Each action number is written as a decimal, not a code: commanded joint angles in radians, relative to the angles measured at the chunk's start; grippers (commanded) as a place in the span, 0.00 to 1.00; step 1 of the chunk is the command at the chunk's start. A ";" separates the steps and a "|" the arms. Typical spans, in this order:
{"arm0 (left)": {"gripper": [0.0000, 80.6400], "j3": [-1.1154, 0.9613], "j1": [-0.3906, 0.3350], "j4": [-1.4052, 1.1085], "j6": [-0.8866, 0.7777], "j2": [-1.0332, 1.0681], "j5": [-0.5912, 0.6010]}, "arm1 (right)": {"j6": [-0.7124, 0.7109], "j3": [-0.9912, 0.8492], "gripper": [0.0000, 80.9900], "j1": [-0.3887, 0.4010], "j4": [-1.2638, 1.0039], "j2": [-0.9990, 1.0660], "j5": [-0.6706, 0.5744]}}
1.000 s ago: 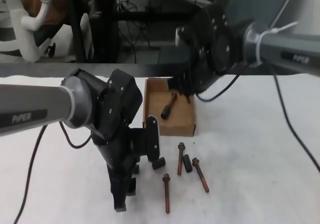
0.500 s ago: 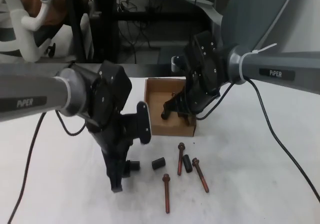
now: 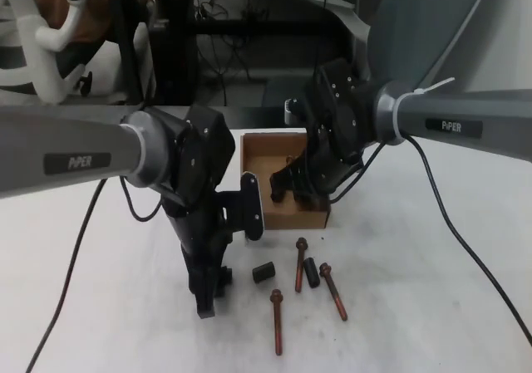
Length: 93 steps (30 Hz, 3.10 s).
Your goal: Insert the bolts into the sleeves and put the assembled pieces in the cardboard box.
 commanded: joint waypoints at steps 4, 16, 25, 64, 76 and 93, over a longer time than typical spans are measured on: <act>0.55 0.001 -0.024 0.025 -0.008 0.023 -0.011 | 0.006 -0.016 0.35 -0.003 -0.013 -0.001 -0.080; 0.02 -0.004 -0.017 0.046 -0.361 -0.091 0.061 | 0.009 -0.073 0.86 -0.003 0.098 -0.215 -0.083; 0.02 -0.001 0.025 -0.071 -0.587 -0.331 0.235 | -0.090 -0.023 0.86 0.001 0.522 -0.251 -0.064; 0.02 0.245 -0.014 -0.344 -0.856 -0.764 0.276 | -0.107 0.294 0.00 0.089 0.175 -0.341 0.041; 0.02 0.644 -0.172 -0.914 -1.150 -0.841 0.072 | -0.132 0.301 0.00 0.106 -0.170 -0.662 -0.175; 0.02 0.750 -0.292 -1.193 -1.300 -0.813 -0.098 | 0.067 0.560 0.01 0.276 -0.642 -0.827 -0.302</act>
